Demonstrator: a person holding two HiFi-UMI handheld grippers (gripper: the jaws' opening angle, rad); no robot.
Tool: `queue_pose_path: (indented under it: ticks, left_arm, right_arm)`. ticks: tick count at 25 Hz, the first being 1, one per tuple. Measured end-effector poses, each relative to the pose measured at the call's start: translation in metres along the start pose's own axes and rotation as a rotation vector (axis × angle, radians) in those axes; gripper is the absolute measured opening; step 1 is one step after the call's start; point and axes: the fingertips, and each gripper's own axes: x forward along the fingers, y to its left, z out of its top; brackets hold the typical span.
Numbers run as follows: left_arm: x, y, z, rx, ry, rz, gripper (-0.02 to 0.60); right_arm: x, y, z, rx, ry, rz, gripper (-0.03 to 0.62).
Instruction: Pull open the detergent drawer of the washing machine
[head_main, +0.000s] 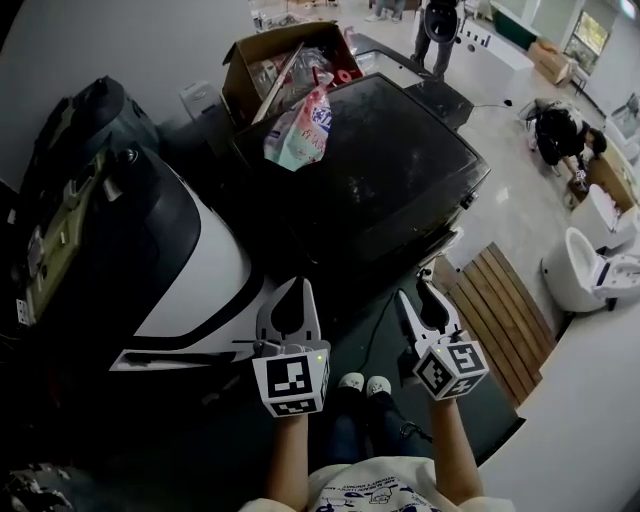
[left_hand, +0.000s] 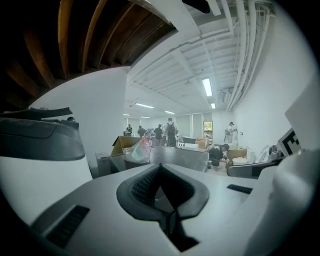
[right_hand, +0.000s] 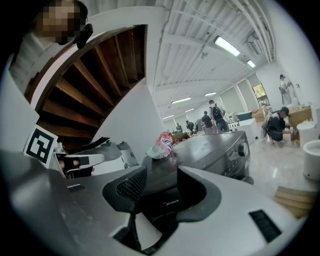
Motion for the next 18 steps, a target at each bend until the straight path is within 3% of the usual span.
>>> queue_pose_path:
  ticks: [7, 18]
  left_arm:
    - [0.019, 0.001, -0.028, -0.027, 0.032, 0.042, 0.012]
    - [0.032, 0.008, -0.072, -0.048, 0.079, 0.098, 0.012]
  right_arm:
    - [0.025, -0.017, -0.041, 0.167, 0.054, 0.069, 0.202]
    - [0.062, -0.018, -0.094, 0.473, 0.049, 0.257, 0.225]
